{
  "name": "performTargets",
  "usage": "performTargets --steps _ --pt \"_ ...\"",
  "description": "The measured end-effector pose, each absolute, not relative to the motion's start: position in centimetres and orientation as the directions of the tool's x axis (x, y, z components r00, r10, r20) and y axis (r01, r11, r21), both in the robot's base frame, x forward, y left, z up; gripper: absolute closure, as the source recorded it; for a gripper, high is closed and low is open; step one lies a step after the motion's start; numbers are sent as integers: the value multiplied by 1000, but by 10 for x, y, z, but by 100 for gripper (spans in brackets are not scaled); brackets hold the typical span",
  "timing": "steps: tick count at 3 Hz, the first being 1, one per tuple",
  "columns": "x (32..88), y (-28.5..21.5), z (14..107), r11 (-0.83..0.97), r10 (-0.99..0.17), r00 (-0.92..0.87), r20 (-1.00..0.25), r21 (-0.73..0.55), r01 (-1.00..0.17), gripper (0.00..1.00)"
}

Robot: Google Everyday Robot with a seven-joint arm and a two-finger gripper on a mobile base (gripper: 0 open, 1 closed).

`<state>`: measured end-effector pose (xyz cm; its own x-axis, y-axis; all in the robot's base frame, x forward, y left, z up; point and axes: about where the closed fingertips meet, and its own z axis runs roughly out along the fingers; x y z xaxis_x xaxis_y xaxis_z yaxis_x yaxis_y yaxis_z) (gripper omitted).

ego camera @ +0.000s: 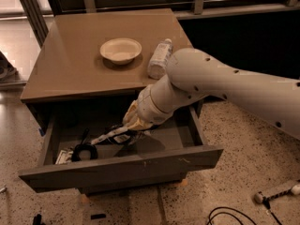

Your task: Place blue chip bag into top drawer

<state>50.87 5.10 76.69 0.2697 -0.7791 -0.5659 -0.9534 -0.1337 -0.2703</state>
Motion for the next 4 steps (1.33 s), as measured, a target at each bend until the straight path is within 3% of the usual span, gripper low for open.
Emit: performTargets --steps 2,4 --pt "538 53 743 -256 -755 449 -477 -416 -873 100" --pt "578 57 694 -345 -659 552 -511 -446 -826 100"
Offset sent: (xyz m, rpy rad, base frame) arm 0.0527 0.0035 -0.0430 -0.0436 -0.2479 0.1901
